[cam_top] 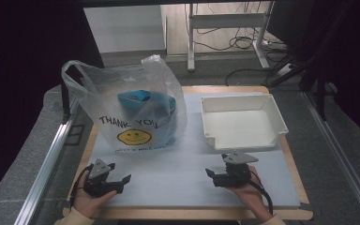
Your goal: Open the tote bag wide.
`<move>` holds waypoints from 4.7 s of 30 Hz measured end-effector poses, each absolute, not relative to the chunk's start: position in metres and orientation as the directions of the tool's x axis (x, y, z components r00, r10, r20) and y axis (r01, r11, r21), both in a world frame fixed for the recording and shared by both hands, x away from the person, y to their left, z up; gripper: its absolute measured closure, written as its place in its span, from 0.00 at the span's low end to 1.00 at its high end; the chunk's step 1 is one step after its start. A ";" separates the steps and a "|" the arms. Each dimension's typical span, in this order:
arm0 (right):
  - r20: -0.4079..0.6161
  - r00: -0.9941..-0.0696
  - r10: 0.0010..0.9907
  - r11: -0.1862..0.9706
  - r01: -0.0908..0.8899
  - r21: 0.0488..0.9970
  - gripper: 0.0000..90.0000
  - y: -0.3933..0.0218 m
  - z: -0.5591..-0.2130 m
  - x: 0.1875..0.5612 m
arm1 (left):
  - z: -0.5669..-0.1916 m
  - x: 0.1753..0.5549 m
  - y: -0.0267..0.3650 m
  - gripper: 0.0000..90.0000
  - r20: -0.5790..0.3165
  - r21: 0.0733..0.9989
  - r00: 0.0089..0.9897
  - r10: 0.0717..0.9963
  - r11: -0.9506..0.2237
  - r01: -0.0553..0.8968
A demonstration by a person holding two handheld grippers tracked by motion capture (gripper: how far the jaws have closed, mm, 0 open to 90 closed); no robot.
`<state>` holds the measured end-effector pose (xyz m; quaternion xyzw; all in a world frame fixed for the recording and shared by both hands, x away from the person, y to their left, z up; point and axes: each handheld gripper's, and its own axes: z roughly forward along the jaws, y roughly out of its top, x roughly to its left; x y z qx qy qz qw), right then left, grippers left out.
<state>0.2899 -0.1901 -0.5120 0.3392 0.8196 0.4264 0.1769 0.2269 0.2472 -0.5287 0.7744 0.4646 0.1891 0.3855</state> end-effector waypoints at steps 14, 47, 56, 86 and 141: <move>0.040 -0.722 0.691 0.376 0.406 0.833 0.18 -0.190 -0.514 0.288 | -0.526 0.226 0.248 0.25 -0.061 0.801 0.468 0.881 -0.237 0.550; 0.033 -0.716 0.698 0.379 0.408 0.830 0.20 -0.186 -0.516 0.281 | -0.476 0.219 0.268 0.27 -0.080 0.864 0.522 0.849 -0.202 0.461; 0.032 -0.717 0.697 0.392 0.419 0.819 0.20 -0.184 -0.517 0.280 | -0.438 0.228 0.284 0.30 -0.086 0.878 0.493 0.866 -0.168 0.447; 0.035 -0.713 0.700 0.405 0.437 0.803 0.20 -0.186 -0.519 0.282 | -0.373 0.263 0.326 0.27 -0.093 0.910 0.422 0.902 -0.094 0.403; 0.027 -0.716 0.698 0.424 0.443 0.790 0.20 -0.185 -0.522 0.283 | -0.341 0.341 0.343 1.00 -0.092 0.913 0.401 0.911 -0.083 0.399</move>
